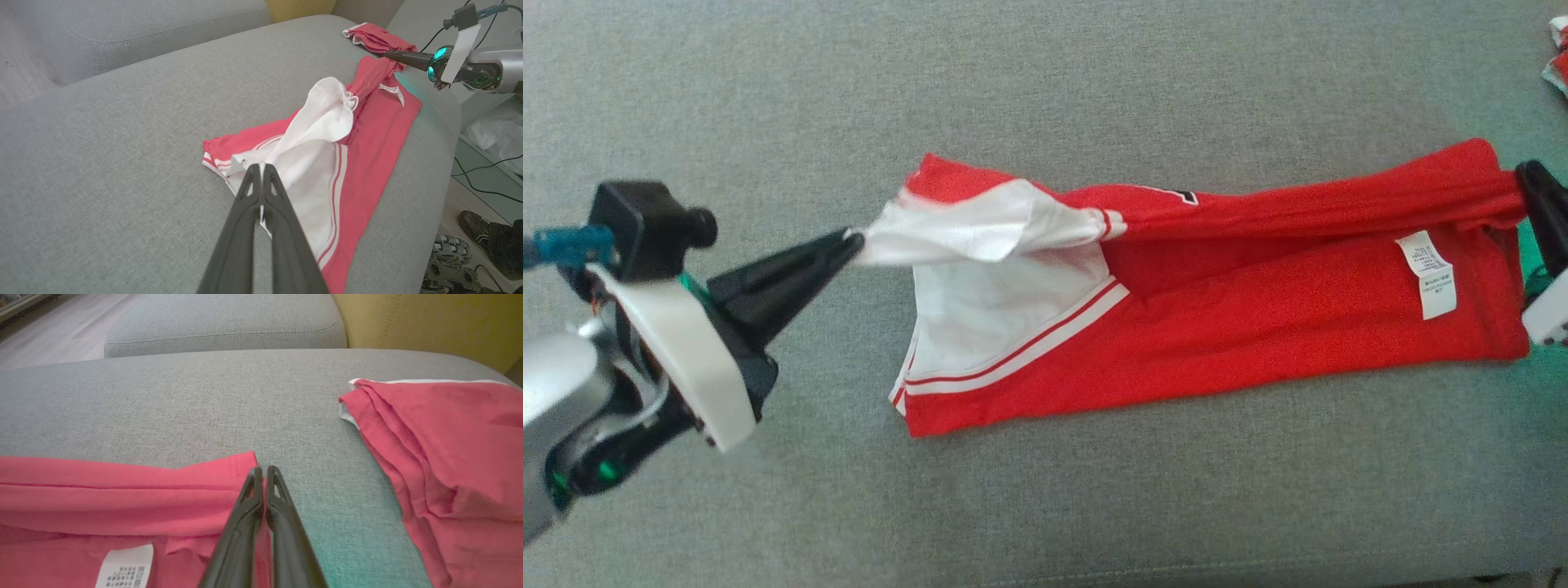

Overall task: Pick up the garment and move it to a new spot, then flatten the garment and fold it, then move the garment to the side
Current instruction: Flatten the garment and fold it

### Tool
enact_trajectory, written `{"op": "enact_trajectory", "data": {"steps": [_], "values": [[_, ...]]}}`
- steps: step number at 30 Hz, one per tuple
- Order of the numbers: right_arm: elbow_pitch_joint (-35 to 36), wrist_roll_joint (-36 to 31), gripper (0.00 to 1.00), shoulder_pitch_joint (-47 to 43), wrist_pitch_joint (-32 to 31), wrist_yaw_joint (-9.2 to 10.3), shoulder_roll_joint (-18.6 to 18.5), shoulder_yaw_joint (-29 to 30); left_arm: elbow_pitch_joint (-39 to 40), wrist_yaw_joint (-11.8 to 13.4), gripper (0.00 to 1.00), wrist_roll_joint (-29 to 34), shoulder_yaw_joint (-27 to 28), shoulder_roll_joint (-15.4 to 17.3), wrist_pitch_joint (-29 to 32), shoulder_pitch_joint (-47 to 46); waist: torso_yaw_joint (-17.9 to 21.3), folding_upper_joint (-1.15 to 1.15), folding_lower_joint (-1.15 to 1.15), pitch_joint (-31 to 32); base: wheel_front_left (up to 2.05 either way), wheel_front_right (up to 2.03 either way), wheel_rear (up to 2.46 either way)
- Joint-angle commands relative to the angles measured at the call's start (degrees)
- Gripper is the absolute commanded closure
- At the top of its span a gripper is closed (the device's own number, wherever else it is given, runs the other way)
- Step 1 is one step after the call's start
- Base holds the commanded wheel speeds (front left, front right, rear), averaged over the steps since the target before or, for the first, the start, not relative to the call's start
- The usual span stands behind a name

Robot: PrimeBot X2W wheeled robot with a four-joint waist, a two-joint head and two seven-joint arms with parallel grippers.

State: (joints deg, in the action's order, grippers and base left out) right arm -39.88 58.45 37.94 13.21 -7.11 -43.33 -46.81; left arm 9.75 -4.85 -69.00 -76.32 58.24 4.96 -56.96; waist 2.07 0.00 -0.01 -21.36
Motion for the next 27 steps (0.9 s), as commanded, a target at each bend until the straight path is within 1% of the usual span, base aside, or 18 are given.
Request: {"op": "enact_trajectory", "data": {"steps": [1, 5, 9, 13, 14, 15, 16, 17, 18, 19, 22, 24, 26, 27], "values": [[0.9, -0.8, 1.00, -2.4, 1.0, -0.37, -2.9, 0.8, 1.4, 0.8, 1.00, 0.6, 3.0, 3.1, -0.5, 0.0, 0.0, 0.00, 0.01, 0.1, 0.00, 0.00, 0.00], [2.0, -2.6, 1.00, -5.0, 1.1, -0.37, -3.0, 3.2, 3.2, 2.2, 1.00, 1.3, 3.0, 2.6, -0.8, 3.5, 0.1, 0.00, 0.01, 0.3, 0.00, 0.00, 0.00], [2.8, -4.3, 1.00, -7.3, 1.1, -0.37, -2.4, 6.3, 3.0, 3.2, 1.00, 2.7, 3.0, 1.8, -2.5, 6.1, 0.2, 0.00, 0.01, 0.1, 0.00, 0.00, 0.00], [3.5, -6.2, 1.00, -9.8, 0.5, -0.37, -1.3, 9.5, 1.7, 4.3, 1.00, 2.2, 3.3, 0.3, -6.6, 8.6, 0.4, 0.00, 0.01, 0.0, 0.00, 0.00, 0.00], [3.7, -6.7, 0.98, -10.5, 0.4, -0.37, -1.0, 10.3, 1.2, 4.6, 1.00, 2.1, 3.3, 0.0, -7.4, 9.2, 0.5, 0.00, 0.01, 0.0, 0.00, 0.00, 0.00], [3.9, -7.1, 0.71, -11.1, 0.2, -0.37, -0.5, 11.2, 0.7, 4.7, 1.00, 2.0, 3.3, -0.4, -8.1, 9.8, 0.6, 0.00, 0.01, 0.1, 0.00, 0.00, 0.00], [4.1, -7.4, 0.16, -11.7, 0.0, -0.37, 0.0, 12.1, 0.2, 5.0, 1.00, 1.9, 3.3, -0.8, -8.9, 10.4, 0.7, 0.00, 0.01, 0.1, 0.00, 0.00, 0.00], [4.2, -7.8, 0.00, -12.2, 0.0, -0.37, 0.5, 13.2, -0.3, 5.3, 0.88, 1.9, 3.3, -1.3, -9.8, 11.0, 0.8, 0.00, 0.01, 0.1, 0.00, 0.00, 0.00], [4.2, -8.3, 0.00, -12.7, 0.0, -0.37, 1.1, 14.3, -1.0, 5.8, 0.55, 1.6, 3.4, -1.8, -10.8, 11.7, 0.9, 0.00, 0.01, 0.2, 0.00, 0.00, 0.00], [4.3, -8.9, 0.00, -13.2, 0.1, -0.37, 1.6, 15.4, -1.5, 6.5, 0.00, 1.7, 3.5, -2.4, -12.0, 12.3, 1.0, 0.00, 0.01, 0.3, 0.00, 0.00, 0.00], [4.5, -10.7, 0.00, -15.2, 0.5, -0.37, 3.6, 19.4, -3.7, 10.3, 0.00, 3.7, 4.6, -4.7, -16.9, 14.0, 1.1, 0.00, 0.01, 0.9, 0.00, 0.00, 0.00], [4.3, -12.2, 0.00, -16.8, 1.0, -0.37, 5.0, 23.2, -5.2, 14.0, 0.00, 5.4, 6.6, -7.2, -19.1, 15.8, 0.9, 0.00, 0.01, 1.6, 0.00, 0.00, 0.00], [4.5, -14.2, 0.00, -18.7, 1.4, -0.37, 7.3, 27.5, -6.3, 17.9, 0.00, 6.8, 10.7, -10.7, -19.8, 18.7, 0.6, 0.00, 0.01, 2.6, 0.00, 0.00, 0.00], [4.9, -15.2, 0.00, -19.9, 1.6, -0.37, 8.7, 29.7, -6.3, 19.7, 0.00, 8.3, 14.6, -13.0, -19.9, 20.6, 0.4, 0.00, 0.01, 3.1, 0.00, 0.00, 0.00]]}}
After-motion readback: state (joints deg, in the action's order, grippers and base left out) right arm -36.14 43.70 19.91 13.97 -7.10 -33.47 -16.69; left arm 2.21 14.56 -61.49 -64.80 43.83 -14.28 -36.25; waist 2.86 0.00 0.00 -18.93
